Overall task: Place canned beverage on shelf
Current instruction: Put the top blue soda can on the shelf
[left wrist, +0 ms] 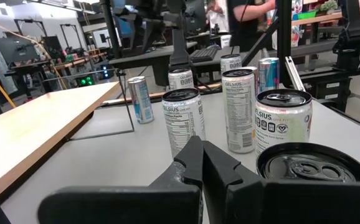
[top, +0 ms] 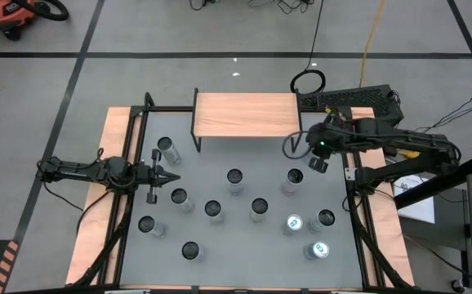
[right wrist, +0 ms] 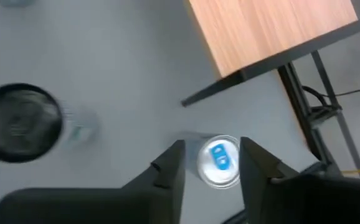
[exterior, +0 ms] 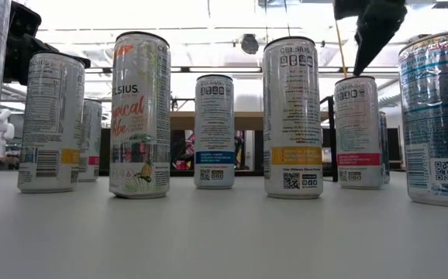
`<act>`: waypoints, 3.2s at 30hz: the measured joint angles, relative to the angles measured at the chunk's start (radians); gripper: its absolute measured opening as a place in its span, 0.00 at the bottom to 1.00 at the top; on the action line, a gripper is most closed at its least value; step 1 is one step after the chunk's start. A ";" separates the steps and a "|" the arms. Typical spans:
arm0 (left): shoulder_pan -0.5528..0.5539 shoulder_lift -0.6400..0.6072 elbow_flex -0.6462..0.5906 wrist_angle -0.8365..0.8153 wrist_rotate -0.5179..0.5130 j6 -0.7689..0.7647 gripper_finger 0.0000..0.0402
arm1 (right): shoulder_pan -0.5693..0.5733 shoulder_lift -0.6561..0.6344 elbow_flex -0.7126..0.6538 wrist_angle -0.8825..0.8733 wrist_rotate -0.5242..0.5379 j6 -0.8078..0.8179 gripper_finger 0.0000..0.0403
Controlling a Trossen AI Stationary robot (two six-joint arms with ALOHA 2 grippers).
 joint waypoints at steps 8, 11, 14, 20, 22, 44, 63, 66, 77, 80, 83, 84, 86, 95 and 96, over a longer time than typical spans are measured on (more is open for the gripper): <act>0.000 0.000 0.000 0.000 0.000 0.000 0.00 | -0.157 0.034 0.000 -0.002 -0.118 -0.122 0.51; 0.000 0.000 0.000 0.000 -0.002 0.000 0.00 | -0.210 0.043 0.000 -0.002 -0.157 -0.151 0.60; 0.000 0.000 0.000 0.003 -0.033 0.001 0.00 | -0.259 0.058 0.000 -0.002 -0.160 -0.172 0.66; 0.000 0.000 0.000 0.005 -0.074 0.001 0.00 | -0.335 0.078 -0.044 0.014 -0.213 -0.225 0.70; 0.000 0.000 0.000 0.005 -0.074 0.001 0.00 | -0.355 0.078 -0.078 0.034 -0.217 -0.247 0.70; 0.000 0.001 0.000 0.002 -0.077 0.008 0.00 | -0.451 0.072 -0.207 0.156 -0.304 -0.291 0.70; 0.000 0.001 0.000 0.000 -0.092 0.007 0.00 | -0.449 0.024 -0.154 0.099 -0.287 -0.213 0.77; 0.000 0.001 0.000 0.000 -0.092 0.007 0.00 | -0.449 0.038 -0.154 0.094 -0.288 -0.207 0.81; 0.000 0.001 0.000 0.000 -0.092 0.001 0.00 | -0.448 0.096 -0.153 0.095 -0.290 -0.157 0.82; 0.000 0.001 0.000 0.000 -0.092 0.001 0.00 | -0.448 0.115 -0.153 0.093 -0.291 -0.153 0.82; 0.000 0.001 0.000 0.000 -0.092 0.001 0.00 | -0.448 0.133 -0.161 0.093 -0.291 -0.148 0.82; 0.000 0.001 0.000 0.000 -0.092 0.001 0.00 | -0.448 0.140 -0.167 0.092 -0.291 -0.143 0.81; 0.000 0.001 0.000 0.000 -0.092 0.001 0.00 | -0.448 0.152 -0.181 0.091 -0.291 -0.130 0.80; 0.000 0.001 0.000 0.000 -0.092 0.001 0.00 | -0.448 0.180 -0.202 0.112 -0.289 -0.129 0.70; 0.000 0.001 0.000 0.001 -0.093 0.001 0.00 | -0.448 0.180 -0.202 0.119 -0.289 -0.130 0.68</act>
